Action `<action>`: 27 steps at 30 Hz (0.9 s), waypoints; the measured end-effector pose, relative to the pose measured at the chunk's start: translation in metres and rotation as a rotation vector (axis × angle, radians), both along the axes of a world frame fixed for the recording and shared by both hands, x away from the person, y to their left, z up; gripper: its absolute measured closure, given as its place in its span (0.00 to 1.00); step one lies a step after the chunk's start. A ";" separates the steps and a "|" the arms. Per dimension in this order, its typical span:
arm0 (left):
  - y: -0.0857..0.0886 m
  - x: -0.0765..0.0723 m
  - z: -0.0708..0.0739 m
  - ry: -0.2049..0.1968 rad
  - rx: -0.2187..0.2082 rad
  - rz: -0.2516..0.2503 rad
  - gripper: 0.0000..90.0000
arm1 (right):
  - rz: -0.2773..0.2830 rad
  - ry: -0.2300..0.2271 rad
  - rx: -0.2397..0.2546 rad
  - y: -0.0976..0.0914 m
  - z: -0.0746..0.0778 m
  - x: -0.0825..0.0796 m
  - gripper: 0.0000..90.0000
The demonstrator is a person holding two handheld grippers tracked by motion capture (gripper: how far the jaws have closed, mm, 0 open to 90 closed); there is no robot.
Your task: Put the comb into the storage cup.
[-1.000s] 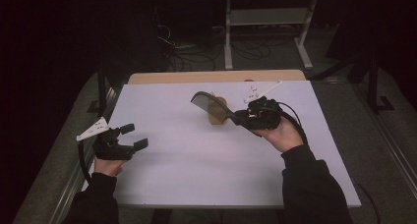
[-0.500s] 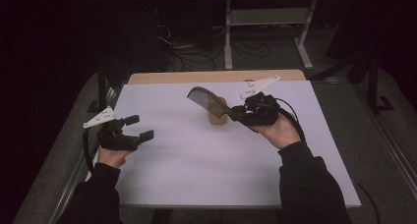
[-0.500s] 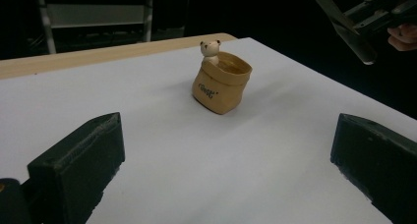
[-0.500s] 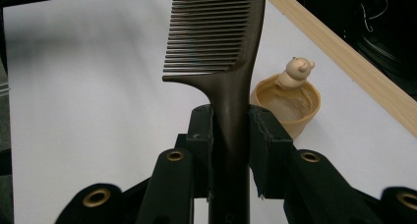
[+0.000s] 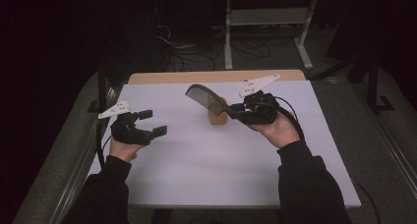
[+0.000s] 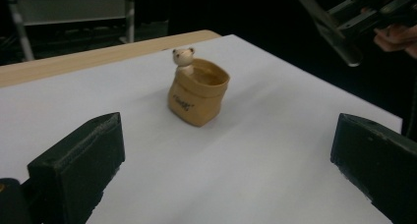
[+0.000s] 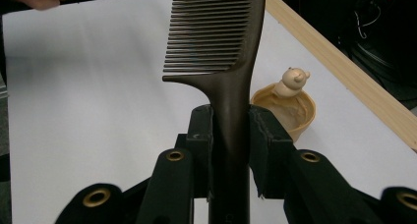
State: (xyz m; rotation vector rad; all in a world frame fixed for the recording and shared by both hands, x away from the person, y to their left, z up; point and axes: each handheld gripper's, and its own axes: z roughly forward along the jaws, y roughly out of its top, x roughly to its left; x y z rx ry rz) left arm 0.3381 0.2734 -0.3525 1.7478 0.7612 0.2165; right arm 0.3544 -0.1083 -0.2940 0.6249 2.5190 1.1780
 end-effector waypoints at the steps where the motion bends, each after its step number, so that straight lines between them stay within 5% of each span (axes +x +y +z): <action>1: -0.002 0.001 0.000 -0.001 -0.003 -0.005 0.00 | 0.000 0.000 0.001 0.001 0.000 0.000 0.79; 27: -0.056 0.017 0.022 -0.016 -0.053 -0.113 0.00 | 0.028 -0.027 0.004 0.017 0.006 0.000 0.79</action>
